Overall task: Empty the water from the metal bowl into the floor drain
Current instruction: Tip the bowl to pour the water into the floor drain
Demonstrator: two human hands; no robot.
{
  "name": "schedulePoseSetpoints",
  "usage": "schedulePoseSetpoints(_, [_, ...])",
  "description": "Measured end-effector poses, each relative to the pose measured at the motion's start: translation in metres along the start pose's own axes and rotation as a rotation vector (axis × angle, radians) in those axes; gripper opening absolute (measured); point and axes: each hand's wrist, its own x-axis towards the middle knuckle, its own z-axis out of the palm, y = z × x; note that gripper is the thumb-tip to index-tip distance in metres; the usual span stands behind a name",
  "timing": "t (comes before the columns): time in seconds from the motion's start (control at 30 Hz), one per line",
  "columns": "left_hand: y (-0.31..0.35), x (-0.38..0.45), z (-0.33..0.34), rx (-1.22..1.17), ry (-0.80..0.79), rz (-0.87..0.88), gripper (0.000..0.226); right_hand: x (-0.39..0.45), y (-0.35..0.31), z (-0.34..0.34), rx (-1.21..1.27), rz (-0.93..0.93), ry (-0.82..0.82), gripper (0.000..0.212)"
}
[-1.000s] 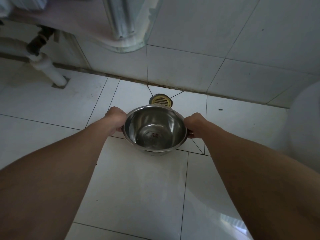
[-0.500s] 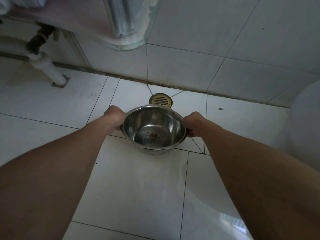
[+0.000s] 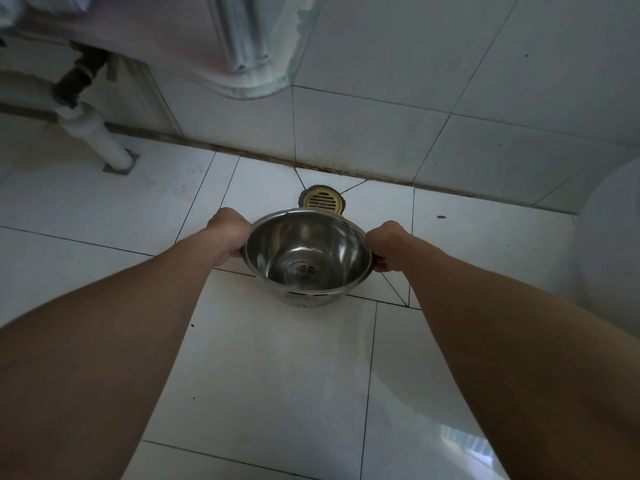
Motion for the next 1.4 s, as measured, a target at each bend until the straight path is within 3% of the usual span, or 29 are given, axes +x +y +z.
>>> schedulePoseSetpoints(1.4, [0.0031, 0.0044, 0.0005, -0.107, 0.054, -0.016, 0.024, 0.0039, -0.0037, 0.001, -0.002, -0.022, 0.046, 0.021])
